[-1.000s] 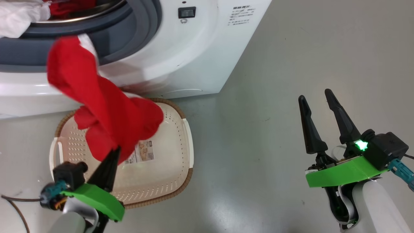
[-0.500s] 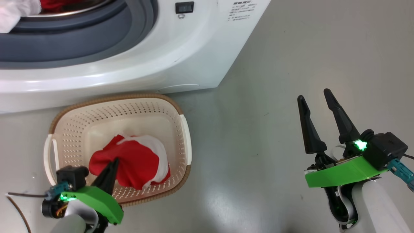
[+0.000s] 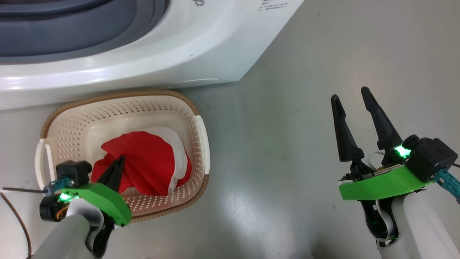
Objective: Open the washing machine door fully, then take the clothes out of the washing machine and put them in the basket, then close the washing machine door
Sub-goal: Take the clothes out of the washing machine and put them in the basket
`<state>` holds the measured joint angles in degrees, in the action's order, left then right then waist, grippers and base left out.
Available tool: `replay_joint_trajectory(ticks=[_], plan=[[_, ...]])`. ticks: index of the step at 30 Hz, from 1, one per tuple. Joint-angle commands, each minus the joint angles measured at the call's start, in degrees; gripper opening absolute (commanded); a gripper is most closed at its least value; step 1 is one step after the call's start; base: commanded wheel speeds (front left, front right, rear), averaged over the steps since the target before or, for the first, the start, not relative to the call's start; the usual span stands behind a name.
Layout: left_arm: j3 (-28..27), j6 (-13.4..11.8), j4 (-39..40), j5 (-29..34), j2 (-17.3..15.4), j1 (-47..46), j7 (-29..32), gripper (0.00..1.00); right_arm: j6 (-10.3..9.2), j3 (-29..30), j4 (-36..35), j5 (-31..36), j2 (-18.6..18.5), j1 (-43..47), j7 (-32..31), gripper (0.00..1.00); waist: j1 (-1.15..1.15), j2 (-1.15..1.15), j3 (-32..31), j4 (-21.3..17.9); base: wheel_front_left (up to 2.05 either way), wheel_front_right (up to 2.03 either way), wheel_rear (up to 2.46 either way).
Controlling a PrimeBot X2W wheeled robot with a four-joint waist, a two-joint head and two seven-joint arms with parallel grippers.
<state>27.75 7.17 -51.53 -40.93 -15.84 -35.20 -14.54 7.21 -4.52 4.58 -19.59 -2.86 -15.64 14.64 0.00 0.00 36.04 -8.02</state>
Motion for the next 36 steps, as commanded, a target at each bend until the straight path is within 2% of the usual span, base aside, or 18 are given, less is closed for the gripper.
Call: replay_joint_trajectory(ticks=[1, 3, 4, 6, 7, 23, 36], plan=[[-0.8, 0.3, -0.1, -0.7, -2.2, -0.4, -0.5, 0.33, 0.28, -1.3, -1.5, -0.3, 0.0, -0.1, 0.4, 1.00, 0.00, 0.00, 0.5, -0.2, 0.00, 0.00, 0.00], [-0.3, 0.3, -0.6, -1.3, -2.5, -1.1, -0.5, 0.51, 0.28, -1.4, -1.6, -0.3, 0.0, -0.2, 0.4, 1.00, 0.00, 0.00, 0.9, -0.2, 0.00, 0.00, 0.00], [0.0, 0.3, -0.8, -1.5, -2.6, -1.4, -0.5, 0.73, 0.28, -1.4, -1.7, -0.3, 0.0, -0.3, 0.4, 1.00, 0.00, 0.00, 1.0, -0.2, 0.00, 0.00, 0.00], [0.4, 0.3, -1.1, -2.0, -2.9, -1.8, -0.5, 0.96, 0.28, -1.3, -1.6, -0.3, 0.0, -0.4, 0.4, 1.00, 0.00, 0.00, 1.2, -0.2, 0.00, 0.00, 0.00], [0.5, 0.3, -1.2, -2.2, -3.0, -2.0, -0.5, 1.00, 0.28, -1.3, -1.6, -0.3, 0.0, -0.5, 0.4, 1.00, 0.00, 0.00, 1.2, -0.2, 0.00, 0.00, 0.00], [-0.6, 0.3, -0.2, -2.6, -3.4, -2.2, -0.5, 1.00, 0.28, -1.2, -1.0, 0.0, 0.0, -0.6, 0.4, 1.00, 0.00, 0.00, -0.4, 0.5, 0.00, 0.00, 0.00], [-7.3, 0.3, 3.8, 1.2, -2.6, 1.5, -0.5, 1.00, 0.28, -0.9, 0.3, 0.7, 0.0, 1.1, 0.4, 1.00, 0.00, 0.00, -6.6, 1.3, 0.00, 0.00, 0.00]])
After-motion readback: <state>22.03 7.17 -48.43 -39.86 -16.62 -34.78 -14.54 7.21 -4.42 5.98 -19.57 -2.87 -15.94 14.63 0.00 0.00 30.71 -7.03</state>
